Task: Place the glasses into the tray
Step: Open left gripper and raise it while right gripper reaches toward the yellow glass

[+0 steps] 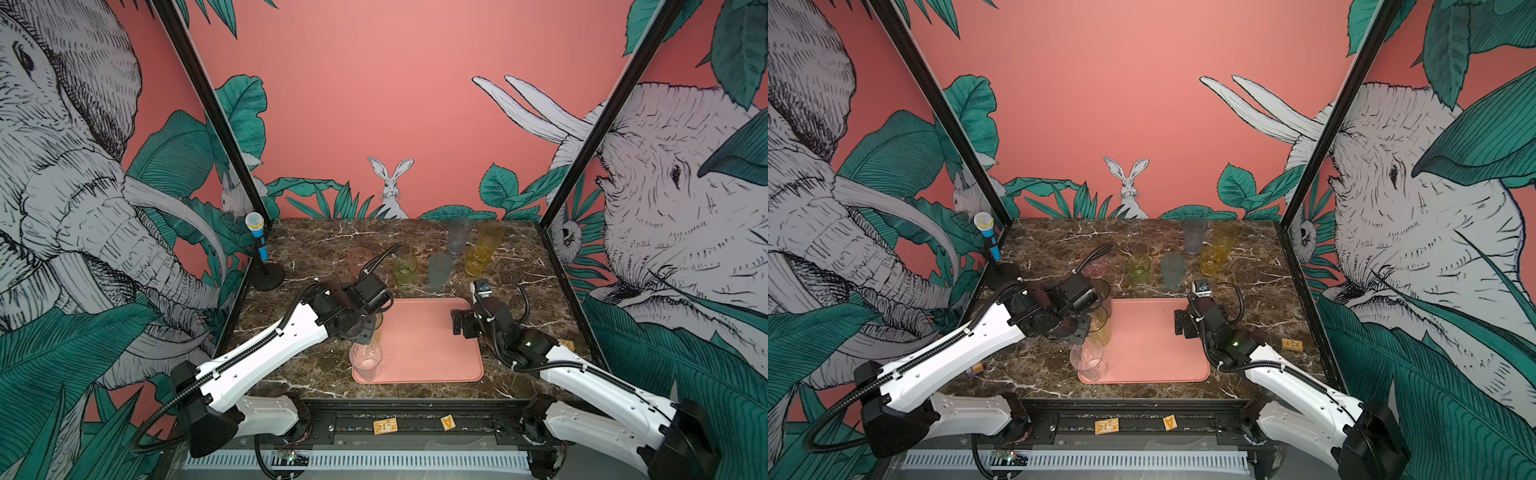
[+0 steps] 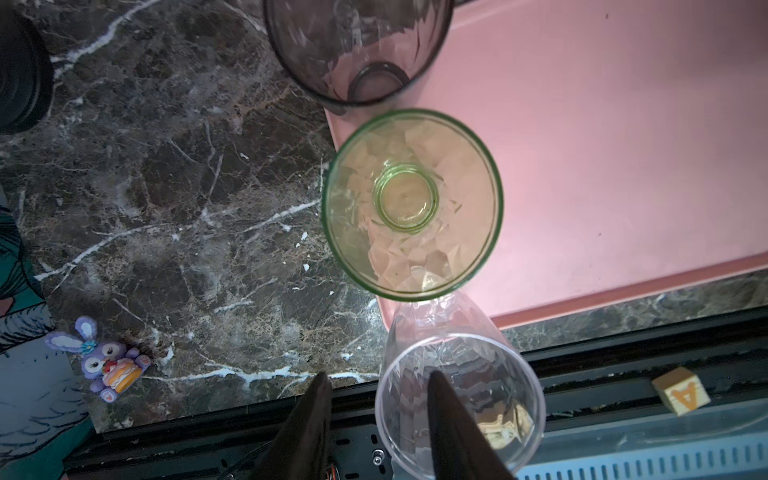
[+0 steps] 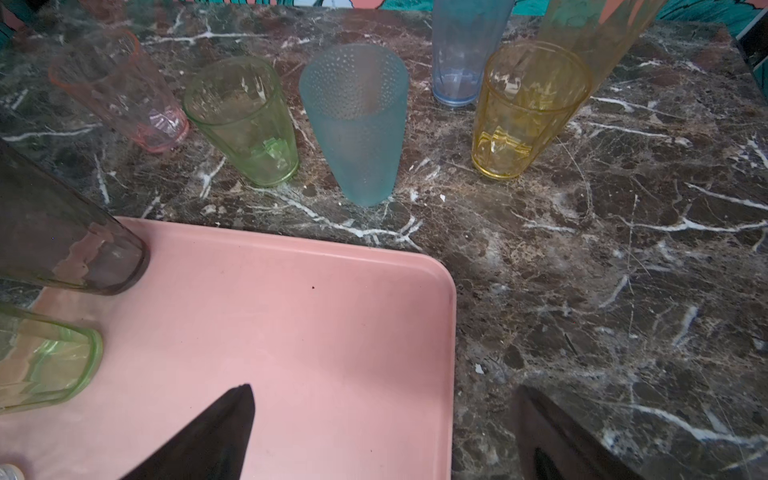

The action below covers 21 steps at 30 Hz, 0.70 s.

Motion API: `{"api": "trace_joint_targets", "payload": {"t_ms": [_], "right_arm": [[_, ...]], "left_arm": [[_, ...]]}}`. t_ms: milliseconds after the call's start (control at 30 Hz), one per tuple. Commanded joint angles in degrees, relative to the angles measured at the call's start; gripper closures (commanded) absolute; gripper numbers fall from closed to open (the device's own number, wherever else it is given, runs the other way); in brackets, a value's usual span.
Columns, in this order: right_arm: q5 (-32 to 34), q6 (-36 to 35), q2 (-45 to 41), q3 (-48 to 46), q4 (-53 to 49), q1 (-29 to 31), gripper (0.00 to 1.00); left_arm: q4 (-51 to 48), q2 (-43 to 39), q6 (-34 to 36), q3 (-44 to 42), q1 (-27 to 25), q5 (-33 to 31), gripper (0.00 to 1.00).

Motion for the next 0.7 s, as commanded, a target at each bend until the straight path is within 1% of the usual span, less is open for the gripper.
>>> {"api": "trace_joint_targets", "payload": {"t_ms": [0, 133, 367, 500, 667], "right_arm": [[2.12, 0.42, -1.87, 4.22, -2.51, -0.24, 0.01], [3.59, -0.47, -3.43, 8.62, -6.86, -0.27, 0.01], [7.53, -4.88, -3.76, 17.21, -11.17, -0.45, 0.01], [9.78, -8.27, -1.33, 22.95, -12.6, -1.79, 0.01], [9.36, -11.91, 4.05, 29.97, -13.13, -5.84, 0.01]], "left_arm": [[-1.46, -2.48, 0.47, 2.25, 2.27, -2.59, 0.54], [0.16, -4.41, 0.64, 2.41, 5.22, -5.4, 0.5], [5.47, -8.3, 1.38, 1.66, 6.72, -13.09, 0.4], [8.75, -10.29, 2.95, 0.05, 6.99, -17.11, 0.35], [12.6, -12.39, 4.65, -2.84, 7.13, -21.71, 0.3]]}}
